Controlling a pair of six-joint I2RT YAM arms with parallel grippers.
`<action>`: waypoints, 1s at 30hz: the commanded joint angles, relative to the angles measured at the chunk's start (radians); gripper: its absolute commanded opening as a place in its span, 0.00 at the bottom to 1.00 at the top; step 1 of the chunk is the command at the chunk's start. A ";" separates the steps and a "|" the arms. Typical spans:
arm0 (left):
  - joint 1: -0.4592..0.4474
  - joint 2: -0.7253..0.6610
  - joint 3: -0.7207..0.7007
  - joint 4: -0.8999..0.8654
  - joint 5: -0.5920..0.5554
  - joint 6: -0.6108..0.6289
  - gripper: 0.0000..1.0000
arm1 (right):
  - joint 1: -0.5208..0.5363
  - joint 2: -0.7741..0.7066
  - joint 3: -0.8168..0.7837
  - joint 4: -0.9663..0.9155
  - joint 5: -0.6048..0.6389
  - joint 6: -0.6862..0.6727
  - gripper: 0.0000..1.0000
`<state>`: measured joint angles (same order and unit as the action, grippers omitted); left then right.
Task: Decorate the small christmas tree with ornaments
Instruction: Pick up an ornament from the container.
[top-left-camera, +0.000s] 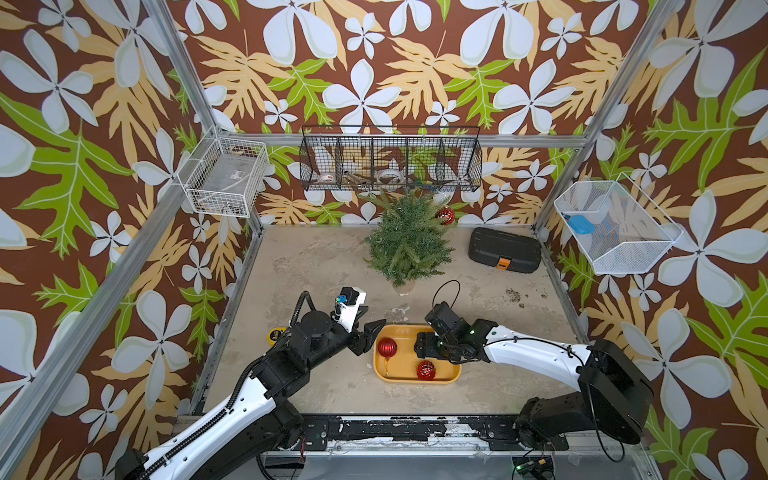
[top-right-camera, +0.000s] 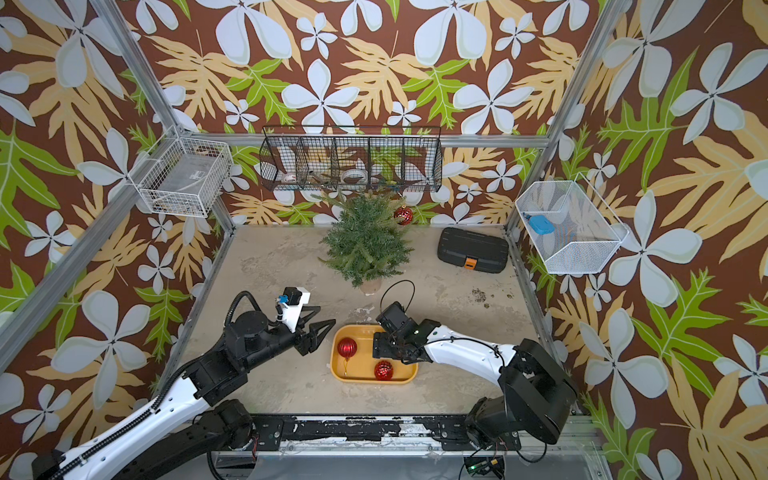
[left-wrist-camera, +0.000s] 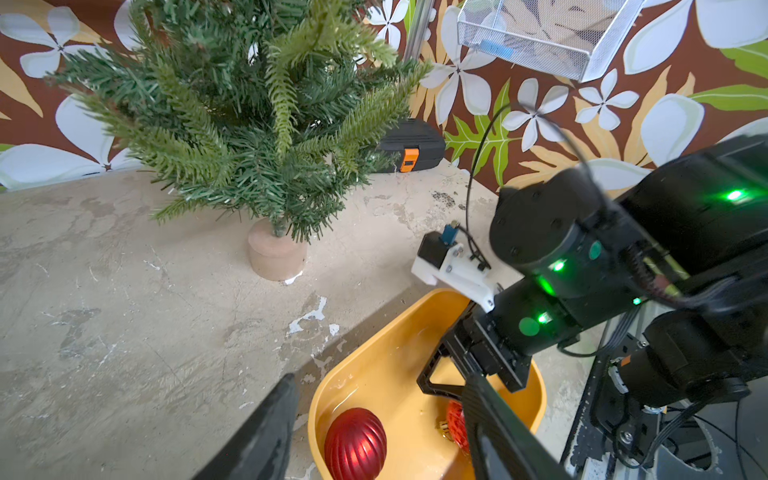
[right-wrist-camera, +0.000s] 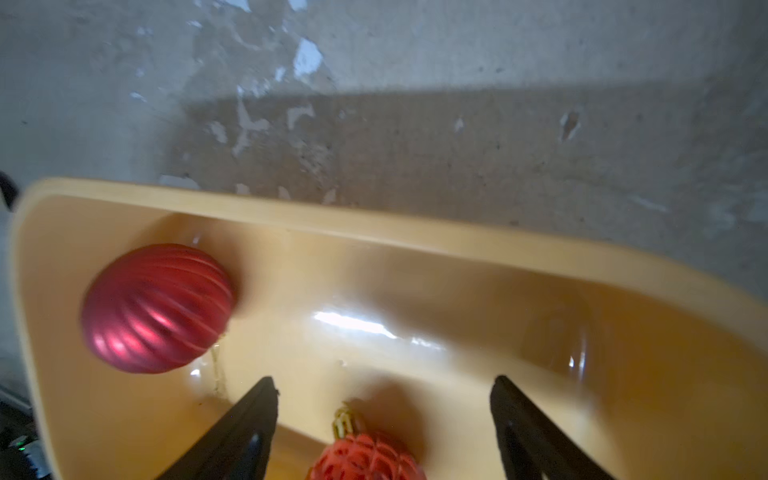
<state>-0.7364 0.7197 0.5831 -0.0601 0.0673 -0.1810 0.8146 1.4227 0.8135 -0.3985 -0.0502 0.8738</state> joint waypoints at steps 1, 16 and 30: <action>-0.001 -0.002 0.000 0.020 -0.013 0.005 0.65 | 0.001 -0.008 0.074 -0.114 0.041 -0.149 0.85; -0.001 -0.043 -0.008 0.023 -0.043 0.008 0.65 | 0.055 0.003 0.210 -0.348 -0.041 -1.129 0.76; -0.001 -0.052 -0.008 0.019 -0.055 0.010 0.65 | 0.126 0.148 0.184 -0.374 -0.059 -1.264 0.71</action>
<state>-0.7364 0.6708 0.5751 -0.0555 0.0227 -0.1772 0.9379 1.5635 0.9970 -0.7433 -0.1295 -0.3229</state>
